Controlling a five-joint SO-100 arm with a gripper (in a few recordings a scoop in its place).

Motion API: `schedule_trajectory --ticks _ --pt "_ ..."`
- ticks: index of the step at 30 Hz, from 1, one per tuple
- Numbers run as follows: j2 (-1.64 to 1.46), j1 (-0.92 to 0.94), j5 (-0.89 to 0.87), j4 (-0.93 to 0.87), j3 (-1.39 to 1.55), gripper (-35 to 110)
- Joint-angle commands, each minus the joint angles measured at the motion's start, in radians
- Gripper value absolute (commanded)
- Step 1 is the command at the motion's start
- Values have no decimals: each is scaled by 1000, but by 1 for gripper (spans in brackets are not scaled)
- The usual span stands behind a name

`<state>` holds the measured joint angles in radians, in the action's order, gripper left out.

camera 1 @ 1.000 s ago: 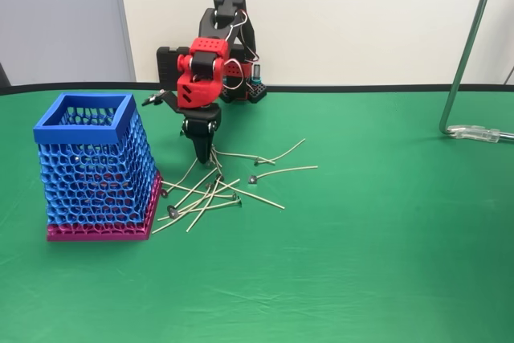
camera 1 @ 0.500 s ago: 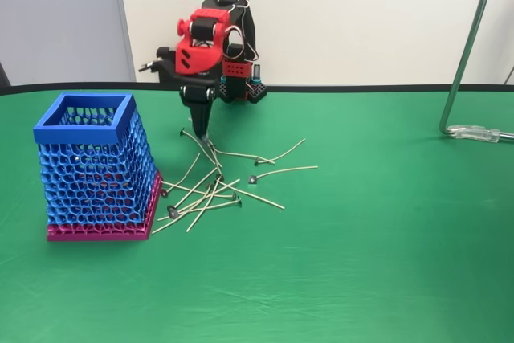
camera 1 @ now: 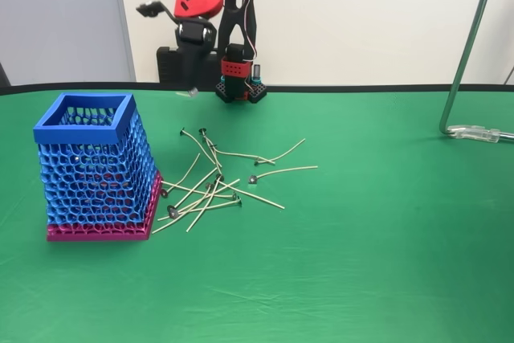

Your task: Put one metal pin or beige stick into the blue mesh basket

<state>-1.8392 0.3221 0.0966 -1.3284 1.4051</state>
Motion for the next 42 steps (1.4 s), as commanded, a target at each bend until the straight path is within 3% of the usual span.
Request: schedule_trajectory --ticks 1,11,26,42 --pt "-75 63 29 -5 -87 1" --pt "15 209 74 -5 -400 1" --pt "402 229 89 -31 -968 0" --pt "676 252 98 54 -1235 0"
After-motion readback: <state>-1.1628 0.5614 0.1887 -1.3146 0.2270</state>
